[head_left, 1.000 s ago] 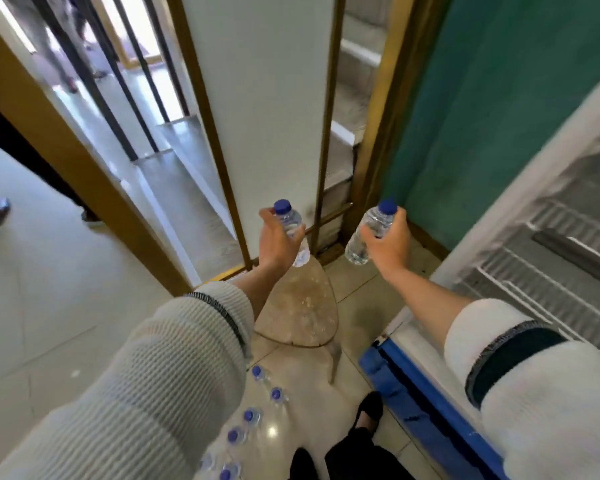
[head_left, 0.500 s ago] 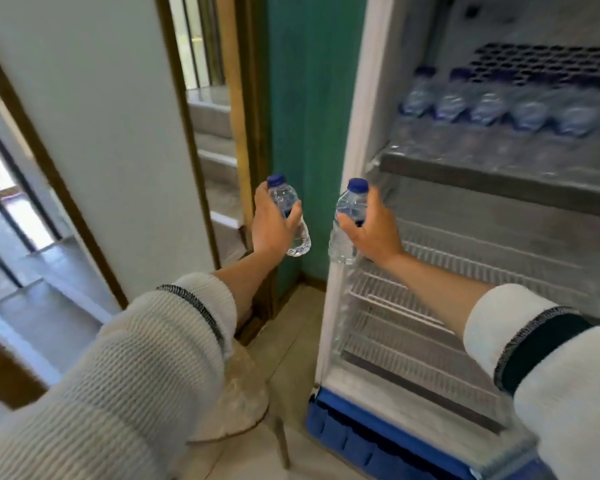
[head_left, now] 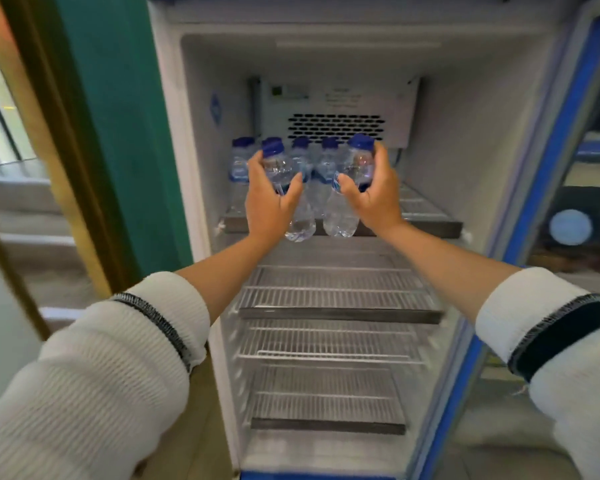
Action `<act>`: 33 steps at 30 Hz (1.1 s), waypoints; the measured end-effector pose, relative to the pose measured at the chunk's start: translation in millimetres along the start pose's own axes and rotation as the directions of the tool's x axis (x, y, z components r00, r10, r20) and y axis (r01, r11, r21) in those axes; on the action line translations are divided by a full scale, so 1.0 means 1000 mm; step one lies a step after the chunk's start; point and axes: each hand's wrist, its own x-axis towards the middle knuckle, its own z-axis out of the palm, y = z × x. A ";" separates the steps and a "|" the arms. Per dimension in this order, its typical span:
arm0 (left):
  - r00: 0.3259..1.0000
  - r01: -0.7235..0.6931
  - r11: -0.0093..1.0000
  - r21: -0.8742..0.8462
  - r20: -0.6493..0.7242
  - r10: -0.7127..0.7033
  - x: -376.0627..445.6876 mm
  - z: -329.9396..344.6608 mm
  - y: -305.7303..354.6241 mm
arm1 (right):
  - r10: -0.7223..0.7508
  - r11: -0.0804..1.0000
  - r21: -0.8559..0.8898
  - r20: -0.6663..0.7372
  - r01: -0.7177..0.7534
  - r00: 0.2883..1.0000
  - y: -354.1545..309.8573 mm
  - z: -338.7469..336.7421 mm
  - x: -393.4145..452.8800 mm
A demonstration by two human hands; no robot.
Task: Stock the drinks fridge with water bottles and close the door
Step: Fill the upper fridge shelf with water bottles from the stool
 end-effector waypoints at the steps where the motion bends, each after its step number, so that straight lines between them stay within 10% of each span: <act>1: 1.000 -0.015 1.000 -0.007 0.015 0.015 0.004 0.010 0.006 | 0.003 1.000 -0.008 -0.039 -0.004 0.999 0.004 -0.010 0.005; 12: 0.995 -0.081 0.994 0.071 0.070 0.076 0.016 0.072 0.021 | 0.196 0.971 -0.098 -0.203 -0.220 0.959 0.086 -0.062 0.037; 33: 0.998 -0.065 0.963 0.260 0.004 0.067 0.021 0.090 0.019 | 0.474 0.874 0.079 0.079 -0.480 0.877 0.166 -0.020 0.067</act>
